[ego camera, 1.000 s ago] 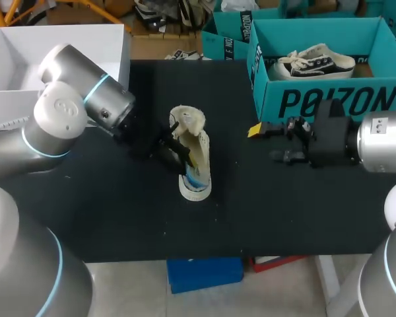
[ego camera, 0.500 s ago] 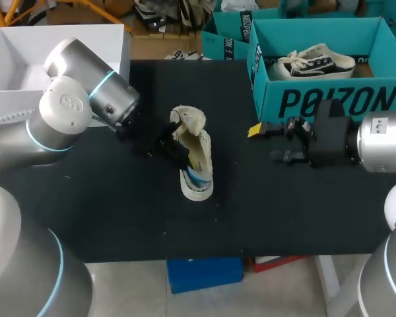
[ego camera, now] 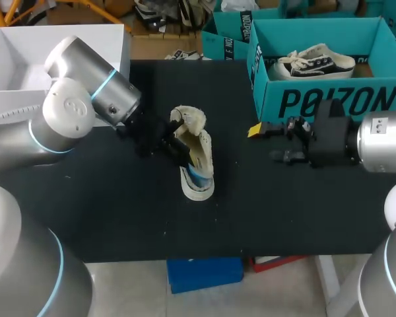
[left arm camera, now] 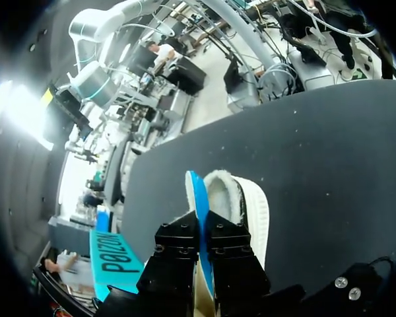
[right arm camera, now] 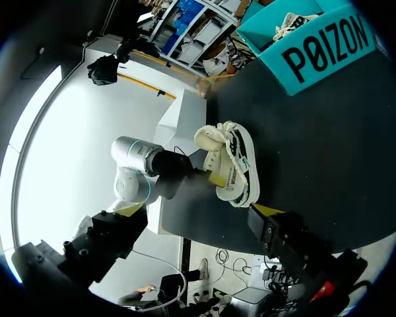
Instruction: Take the shoe out of the shoebox, open the shoe tongue, remove and reinsert the insole, then place the shoe into the shoebox
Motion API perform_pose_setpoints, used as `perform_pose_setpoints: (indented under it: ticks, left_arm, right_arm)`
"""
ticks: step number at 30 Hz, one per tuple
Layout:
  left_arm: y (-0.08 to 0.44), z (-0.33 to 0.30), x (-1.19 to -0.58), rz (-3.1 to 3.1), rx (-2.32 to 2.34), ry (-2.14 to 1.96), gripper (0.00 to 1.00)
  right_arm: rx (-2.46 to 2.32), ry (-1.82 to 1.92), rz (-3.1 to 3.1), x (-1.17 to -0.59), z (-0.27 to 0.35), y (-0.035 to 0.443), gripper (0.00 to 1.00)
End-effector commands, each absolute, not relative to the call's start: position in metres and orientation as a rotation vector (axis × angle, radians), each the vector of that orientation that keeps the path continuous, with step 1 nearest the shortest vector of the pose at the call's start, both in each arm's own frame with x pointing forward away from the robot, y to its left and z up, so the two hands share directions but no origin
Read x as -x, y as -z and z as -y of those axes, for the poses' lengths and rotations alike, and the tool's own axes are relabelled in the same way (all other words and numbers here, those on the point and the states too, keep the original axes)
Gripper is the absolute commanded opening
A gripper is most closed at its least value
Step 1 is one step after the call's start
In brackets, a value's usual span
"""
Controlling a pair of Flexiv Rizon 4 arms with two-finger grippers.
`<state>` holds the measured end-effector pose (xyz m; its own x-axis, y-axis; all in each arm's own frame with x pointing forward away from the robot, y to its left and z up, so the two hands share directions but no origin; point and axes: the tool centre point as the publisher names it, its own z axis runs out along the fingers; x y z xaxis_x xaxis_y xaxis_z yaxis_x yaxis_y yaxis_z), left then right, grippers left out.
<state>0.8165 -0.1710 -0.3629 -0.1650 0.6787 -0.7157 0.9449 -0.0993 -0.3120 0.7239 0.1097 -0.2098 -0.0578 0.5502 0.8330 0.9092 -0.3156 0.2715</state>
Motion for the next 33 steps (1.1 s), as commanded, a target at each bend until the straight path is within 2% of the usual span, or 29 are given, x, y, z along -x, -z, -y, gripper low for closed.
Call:
perform_pose_setpoints:
  ticks: [1, 16, 17, 22, 27, 31, 33]
  left_arm:
    - [0.363, 0.172, -0.818, -1.868, -1.768, 1.109, 0.0]
    - [0.373, 0.171, -0.832, -1.931, -1.773, 1.0, 0.0]
    - [0.373, 0.171, -0.832, -1.93, -1.773, 1.001, 0.03]
    - [0.363, 0.172, -0.828, -1.914, -1.763, 1.073, 0.56]
    - [0.344, 0.167, -0.822, -1.895, -1.768, 1.14, 0.81]
    - [0.331, 0.164, -0.816, -1.88, -1.779, 1.159, 0.78]
    - [0.327, 0.164, -0.814, -1.873, -1.779, 1.169, 0.69]
  right_arm:
    - [1.853, 1.326, 1.554, -0.724, -0.11, 0.21, 1.0]
    - [1.853, 1.326, 1.554, -0.724, -0.11, 0.21, 1.0]
    - [1.853, 1.326, 1.554, -0.724, -0.11, 0.21, 1.0]
    - [1.853, 1.326, 1.554, -0.724, -0.11, 0.21, 1.0]
    - [1.853, 1.326, 1.554, -0.724, -0.11, 0.21, 1.0]
    - [1.853, 1.326, 1.554, -0.724, -0.11, 0.21, 1.0]
    - [1.853, 1.326, 1.554, -0.724, -0.11, 0.21, 1.0]
